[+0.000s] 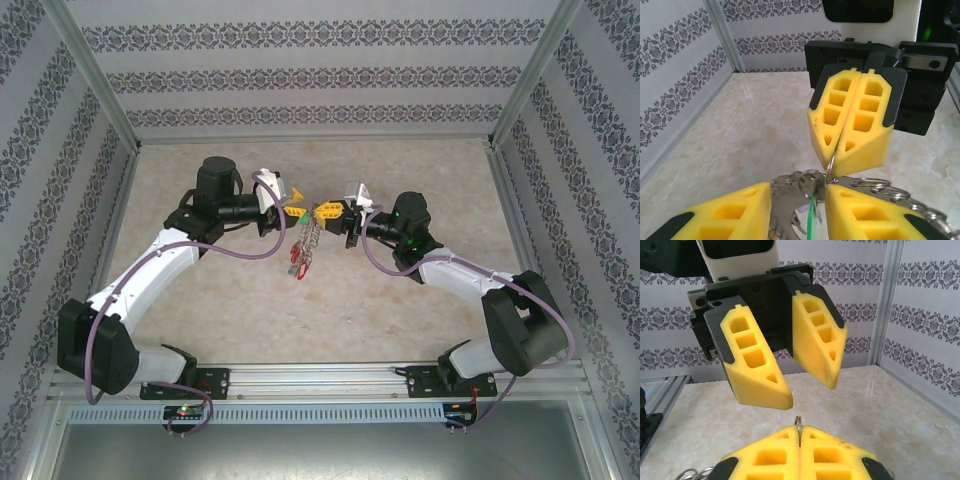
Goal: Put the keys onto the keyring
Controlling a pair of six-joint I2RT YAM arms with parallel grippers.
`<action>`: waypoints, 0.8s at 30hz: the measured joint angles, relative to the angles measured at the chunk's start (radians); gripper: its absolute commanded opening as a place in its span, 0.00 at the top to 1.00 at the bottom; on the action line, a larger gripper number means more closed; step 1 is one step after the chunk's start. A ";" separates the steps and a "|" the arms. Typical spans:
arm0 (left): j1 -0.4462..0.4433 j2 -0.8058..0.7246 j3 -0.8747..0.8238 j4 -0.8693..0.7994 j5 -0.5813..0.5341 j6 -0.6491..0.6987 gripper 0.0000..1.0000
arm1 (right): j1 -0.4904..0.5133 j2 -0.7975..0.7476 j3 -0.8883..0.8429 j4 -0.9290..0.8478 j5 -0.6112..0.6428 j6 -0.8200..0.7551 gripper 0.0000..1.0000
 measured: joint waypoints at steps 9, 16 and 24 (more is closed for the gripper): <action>-0.013 0.029 0.000 0.006 0.026 -0.013 0.67 | 0.000 0.000 0.000 0.000 -0.011 -0.008 1.00; -0.020 0.056 0.000 0.000 0.076 -0.009 0.69 | 0.000 0.000 0.006 -0.003 -0.011 -0.008 1.00; -0.020 0.076 0.000 -0.011 0.115 0.006 0.80 | 0.000 0.002 0.022 -0.008 -0.018 -0.011 1.00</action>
